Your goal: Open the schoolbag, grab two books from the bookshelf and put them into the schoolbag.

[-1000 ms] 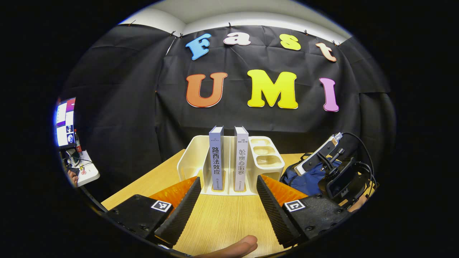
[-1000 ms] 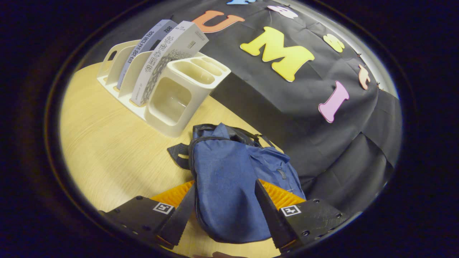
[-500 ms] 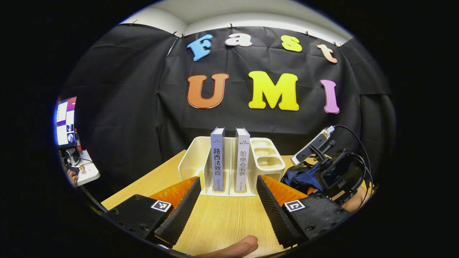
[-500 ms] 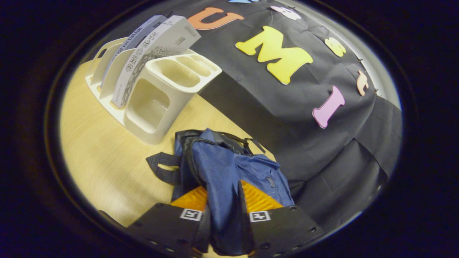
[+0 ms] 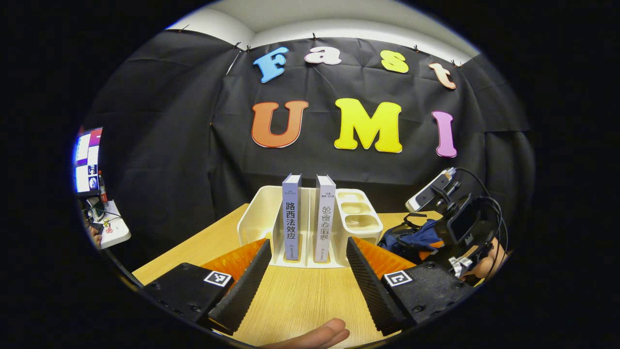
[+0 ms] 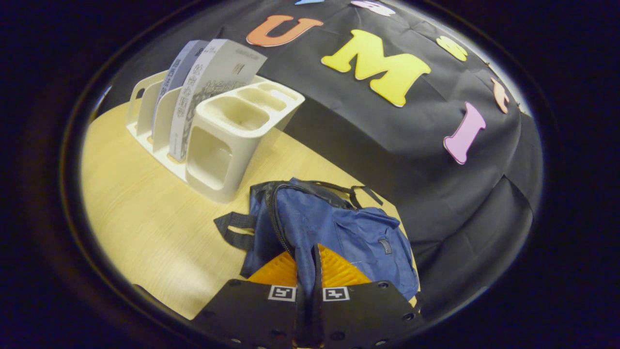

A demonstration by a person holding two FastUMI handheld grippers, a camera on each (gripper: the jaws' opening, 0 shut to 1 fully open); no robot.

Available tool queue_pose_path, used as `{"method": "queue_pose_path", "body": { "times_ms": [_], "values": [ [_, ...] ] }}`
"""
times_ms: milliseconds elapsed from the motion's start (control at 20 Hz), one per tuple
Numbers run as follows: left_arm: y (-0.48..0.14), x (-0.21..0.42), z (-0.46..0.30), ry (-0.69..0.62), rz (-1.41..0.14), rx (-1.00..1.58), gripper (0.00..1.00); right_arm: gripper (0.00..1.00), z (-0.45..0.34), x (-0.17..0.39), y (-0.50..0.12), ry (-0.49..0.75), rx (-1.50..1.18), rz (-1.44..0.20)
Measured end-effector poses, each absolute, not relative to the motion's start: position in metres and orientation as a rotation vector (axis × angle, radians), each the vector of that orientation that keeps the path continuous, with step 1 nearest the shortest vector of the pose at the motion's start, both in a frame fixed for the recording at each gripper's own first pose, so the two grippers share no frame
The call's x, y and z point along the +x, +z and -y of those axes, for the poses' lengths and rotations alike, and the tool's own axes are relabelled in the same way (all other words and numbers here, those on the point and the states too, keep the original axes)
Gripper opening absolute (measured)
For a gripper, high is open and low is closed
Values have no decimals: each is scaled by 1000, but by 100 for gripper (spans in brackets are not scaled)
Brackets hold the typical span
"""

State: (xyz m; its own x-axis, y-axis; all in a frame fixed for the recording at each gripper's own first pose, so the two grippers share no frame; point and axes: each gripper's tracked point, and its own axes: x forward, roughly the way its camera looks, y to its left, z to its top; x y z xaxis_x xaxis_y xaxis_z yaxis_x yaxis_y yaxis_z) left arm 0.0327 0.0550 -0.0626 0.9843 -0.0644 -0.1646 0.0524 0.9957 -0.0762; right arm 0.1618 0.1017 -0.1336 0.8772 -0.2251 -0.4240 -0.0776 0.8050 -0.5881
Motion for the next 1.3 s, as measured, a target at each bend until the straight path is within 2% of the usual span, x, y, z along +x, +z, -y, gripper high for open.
{"method": "queue_pose_path", "body": {
  "times_ms": [300, 750, 1100, 1300],
  "values": [
    [-74, 41, -38, -101, -188, -96, 98, 3, -69, 167, -71, -95, -574, -421],
    [-93, 56, -28, -82, -221, -114, 99, 5, -4, 176, -11, -76, -413, -366],
    [-73, 74, -19, -108, -215, -159, 98, 5, 48, 185, 14, -33, -288, -341],
    [-49, 104, -21, -93, -218, -122, 98, 5, 73, 187, 28, -29, -266, -315]
  ]
}}
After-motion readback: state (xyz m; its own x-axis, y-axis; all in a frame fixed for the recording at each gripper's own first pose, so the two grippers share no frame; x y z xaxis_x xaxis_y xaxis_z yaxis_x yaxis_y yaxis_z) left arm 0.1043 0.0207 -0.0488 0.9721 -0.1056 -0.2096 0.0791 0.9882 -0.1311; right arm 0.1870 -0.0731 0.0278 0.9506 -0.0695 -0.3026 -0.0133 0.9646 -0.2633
